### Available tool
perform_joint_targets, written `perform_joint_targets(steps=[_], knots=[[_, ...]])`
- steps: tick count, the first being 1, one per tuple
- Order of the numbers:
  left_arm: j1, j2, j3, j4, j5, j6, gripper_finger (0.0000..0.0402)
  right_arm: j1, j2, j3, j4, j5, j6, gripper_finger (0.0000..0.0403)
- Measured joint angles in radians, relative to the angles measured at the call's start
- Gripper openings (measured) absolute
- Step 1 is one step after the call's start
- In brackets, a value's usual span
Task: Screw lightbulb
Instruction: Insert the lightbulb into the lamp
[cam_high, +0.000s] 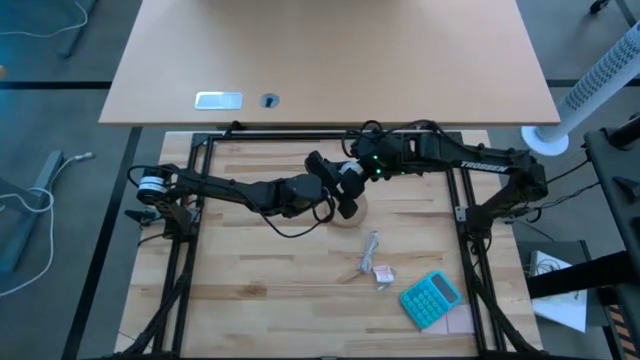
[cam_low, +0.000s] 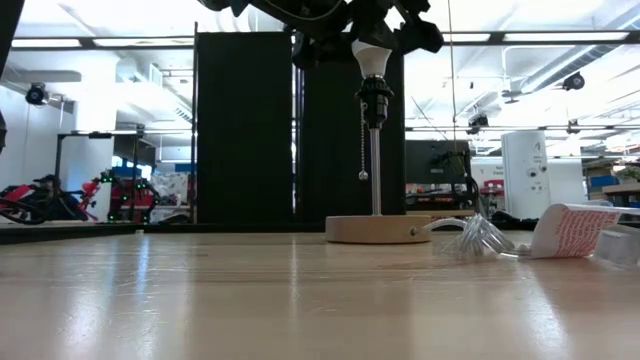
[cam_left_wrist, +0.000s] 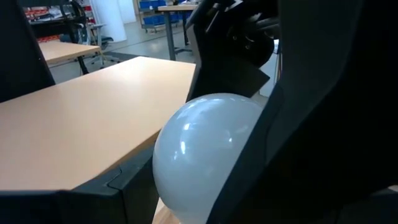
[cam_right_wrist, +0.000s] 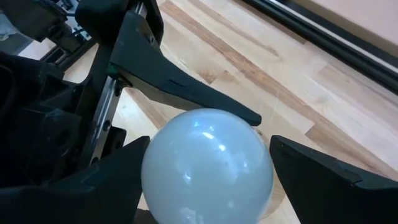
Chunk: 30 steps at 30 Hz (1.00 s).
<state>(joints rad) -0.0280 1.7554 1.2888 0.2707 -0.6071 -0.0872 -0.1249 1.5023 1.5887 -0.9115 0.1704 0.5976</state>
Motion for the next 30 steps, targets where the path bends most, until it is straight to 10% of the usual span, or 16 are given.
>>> perform_joint_targets(steps=[30], knots=[[0.000,0.000,-0.001,-0.001,-0.002,0.002,0.0276,0.000,0.000,0.000,0.001,-0.015,-0.003,0.0280]])
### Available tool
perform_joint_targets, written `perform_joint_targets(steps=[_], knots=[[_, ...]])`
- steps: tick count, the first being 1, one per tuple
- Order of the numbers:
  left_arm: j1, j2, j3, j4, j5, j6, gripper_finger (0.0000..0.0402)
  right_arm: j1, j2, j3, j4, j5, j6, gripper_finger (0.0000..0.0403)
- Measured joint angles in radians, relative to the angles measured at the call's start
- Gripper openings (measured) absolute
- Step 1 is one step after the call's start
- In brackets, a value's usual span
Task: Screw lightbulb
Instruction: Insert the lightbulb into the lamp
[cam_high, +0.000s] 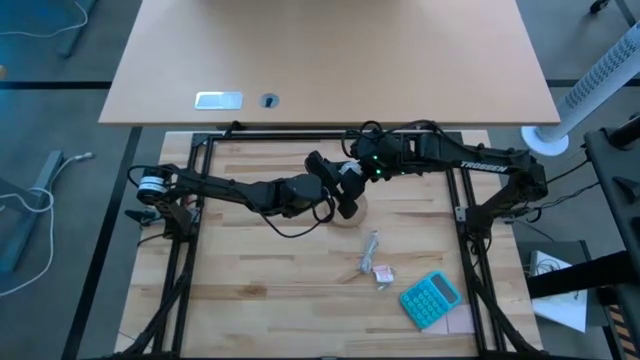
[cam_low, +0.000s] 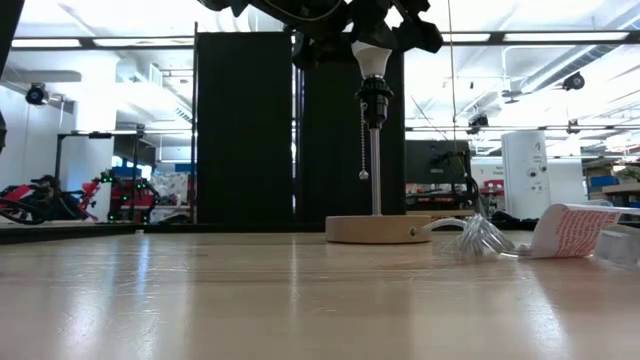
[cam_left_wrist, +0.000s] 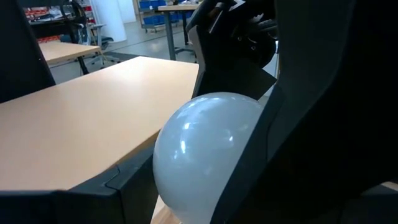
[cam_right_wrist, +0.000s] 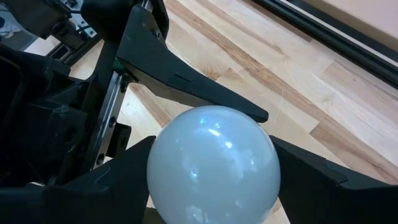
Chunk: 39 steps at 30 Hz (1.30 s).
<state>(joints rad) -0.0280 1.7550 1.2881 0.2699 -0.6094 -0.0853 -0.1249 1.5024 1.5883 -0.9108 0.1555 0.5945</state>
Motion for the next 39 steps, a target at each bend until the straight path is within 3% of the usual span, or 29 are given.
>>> perform_joint_targets(steps=[23,39], knots=[[-0.002,-0.011,-0.004,-0.069,-0.010,-0.002,0.0316,-0.001,-0.002,0.000,-0.005,0.001,-0.001,0.0279],[-0.081,-0.100,-0.023,-0.280,-0.008,-0.122,0.0316,0.000,-0.002,0.000,-0.016,0.000,-0.011,0.0279]])
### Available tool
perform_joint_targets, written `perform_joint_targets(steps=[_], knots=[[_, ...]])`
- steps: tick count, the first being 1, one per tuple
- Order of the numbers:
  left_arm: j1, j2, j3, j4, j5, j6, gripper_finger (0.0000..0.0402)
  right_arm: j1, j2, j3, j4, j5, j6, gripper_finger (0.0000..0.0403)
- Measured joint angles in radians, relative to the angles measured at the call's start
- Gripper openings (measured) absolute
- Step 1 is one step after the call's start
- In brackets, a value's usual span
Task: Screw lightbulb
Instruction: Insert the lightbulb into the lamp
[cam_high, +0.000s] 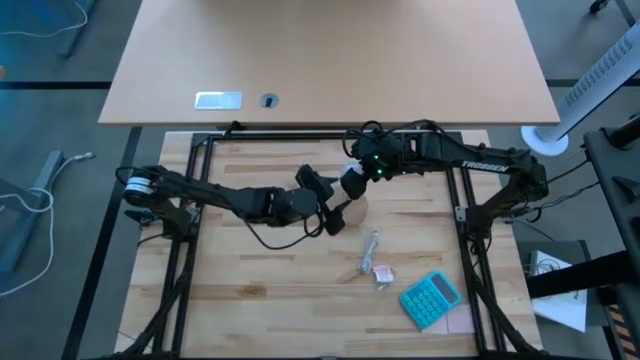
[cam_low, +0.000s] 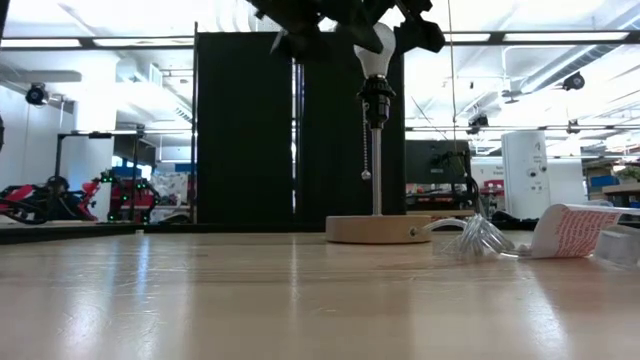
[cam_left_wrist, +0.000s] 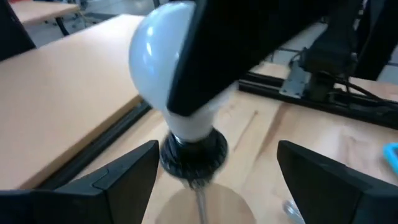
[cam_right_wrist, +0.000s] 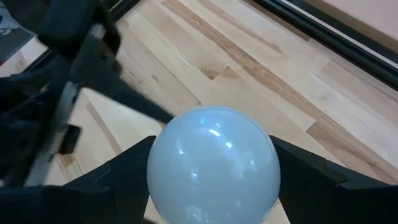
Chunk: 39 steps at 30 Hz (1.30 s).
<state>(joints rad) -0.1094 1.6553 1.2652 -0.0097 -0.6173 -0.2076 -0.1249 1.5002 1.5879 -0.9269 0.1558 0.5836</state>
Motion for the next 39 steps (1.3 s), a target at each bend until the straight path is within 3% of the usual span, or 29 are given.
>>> perform_joint_targets(steps=[5,14,20,24,30,39], knots=[[-0.008,-0.003,-0.073,0.005,0.039,-0.102,0.0317,0.000,0.000,0.000,-0.002,0.000,-0.006,0.0279],[-0.006,0.049,-0.299,0.383,-0.054,-0.149,0.0317,0.000,0.000,0.000,-0.006,0.000,-0.005,0.0279],[-0.004,0.116,-0.282,0.490,-0.049,-0.121,0.0317,0.000,0.000,0.005,-0.008,-0.005,-0.014,0.0279],[0.008,0.121,-0.263,0.498,-0.014,-0.048,0.0317,-0.003,0.001,0.005,-0.007,-0.008,-0.017,0.0279],[0.068,0.123,-0.270,0.564,-0.002,-0.056,0.0317,-0.002,0.001,0.005,-0.010,-0.008,-0.017,0.0279],[0.089,0.247,-0.228,0.713,0.002,-0.012,0.0313,-0.005,0.001,0.006,-0.017,-0.023,-0.032,0.0279]])
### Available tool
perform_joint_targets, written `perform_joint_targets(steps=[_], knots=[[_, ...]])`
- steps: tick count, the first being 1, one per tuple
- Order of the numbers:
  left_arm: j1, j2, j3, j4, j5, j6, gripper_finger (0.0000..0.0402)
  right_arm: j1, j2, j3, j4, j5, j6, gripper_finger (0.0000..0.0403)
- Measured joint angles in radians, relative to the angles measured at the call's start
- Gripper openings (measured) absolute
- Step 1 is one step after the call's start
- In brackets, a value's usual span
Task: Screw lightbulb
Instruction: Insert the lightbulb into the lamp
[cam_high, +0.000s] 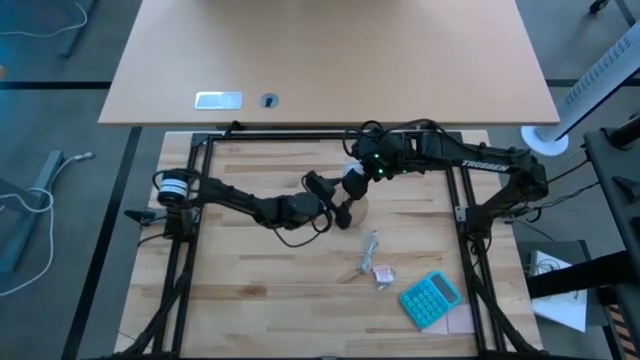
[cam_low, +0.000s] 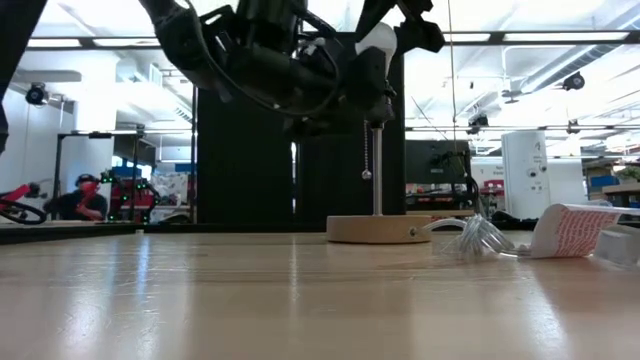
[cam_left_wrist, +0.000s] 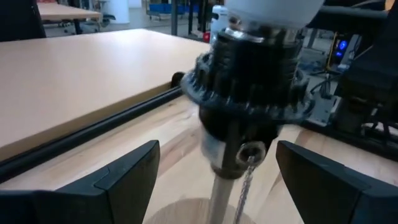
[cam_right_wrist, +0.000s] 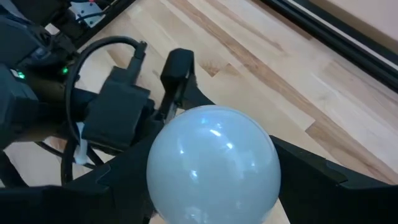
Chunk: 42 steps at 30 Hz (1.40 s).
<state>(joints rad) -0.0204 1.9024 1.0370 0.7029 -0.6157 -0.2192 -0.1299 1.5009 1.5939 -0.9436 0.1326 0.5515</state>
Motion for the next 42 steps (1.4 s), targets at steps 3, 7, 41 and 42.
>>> perform_joint_targets(steps=[3,7,41,42], knots=[[0.000,0.034,0.042,-0.001,0.000,0.001,0.0313,0.000,0.000,0.001,-0.008,-0.001,0.000,0.0279],[0.002,0.059,0.101,-0.005,0.000,0.027,0.0313,-0.001,0.000,0.001,-0.015,-0.003,0.004,0.0279],[0.129,-0.051,0.044,-0.094,0.456,0.105,0.0286,-0.005,0.000,0.000,-0.023,-0.029,0.084,0.0279],[0.140,-0.055,0.041,-0.093,0.494,0.114,0.0287,-0.004,0.000,0.000,-0.024,-0.029,0.082,0.0279]])
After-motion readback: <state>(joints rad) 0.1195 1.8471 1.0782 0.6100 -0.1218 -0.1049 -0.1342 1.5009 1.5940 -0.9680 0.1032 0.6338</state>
